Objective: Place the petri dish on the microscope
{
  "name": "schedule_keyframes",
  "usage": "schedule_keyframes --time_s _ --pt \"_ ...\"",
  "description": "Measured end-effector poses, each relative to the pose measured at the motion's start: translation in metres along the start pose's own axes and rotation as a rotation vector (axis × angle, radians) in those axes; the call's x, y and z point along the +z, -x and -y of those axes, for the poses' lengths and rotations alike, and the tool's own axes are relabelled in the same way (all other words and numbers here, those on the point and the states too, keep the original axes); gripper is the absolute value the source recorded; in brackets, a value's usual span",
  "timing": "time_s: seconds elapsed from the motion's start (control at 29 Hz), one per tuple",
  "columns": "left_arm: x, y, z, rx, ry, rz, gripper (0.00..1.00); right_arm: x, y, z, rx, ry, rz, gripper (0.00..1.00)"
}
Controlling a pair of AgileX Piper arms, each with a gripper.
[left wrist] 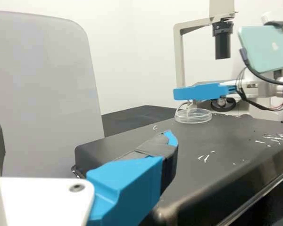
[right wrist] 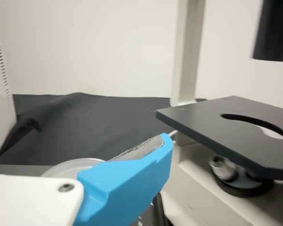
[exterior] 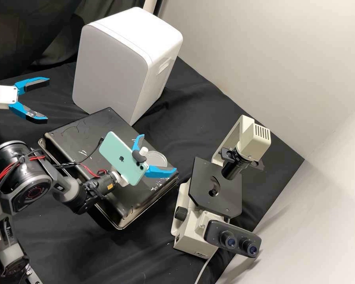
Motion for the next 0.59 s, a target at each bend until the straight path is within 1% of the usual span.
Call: schedule_keyframes --time_s 0.17,0.24,0.34,0.45,0.59 --pt "0.000 0.000 0.0000 0.000 0.001 -0.002 1.00 0.006 0.005 -0.001 0.009 0.013 -0.010 1.00" --pt "0.000 0.000 0.0000 0.000 0.001 -0.002 1.00 0.010 0.004 0.000 0.012 0.012 -0.004 1.00" --pt "0.000 0.000 0.0002 -0.001 0.002 -0.004 1.00 0.015 0.003 0.003 -0.002 0.010 0.014 1.00" --pt "-0.001 -0.001 0.0018 -0.010 0.002 -0.005 1.00 0.020 0.000 0.008 -0.020 0.008 0.033 1.00" --pt "-0.001 -0.001 0.0018 -0.010 0.002 -0.005 1.00 0.021 -0.006 0.012 -0.029 0.004 0.036 1.00"
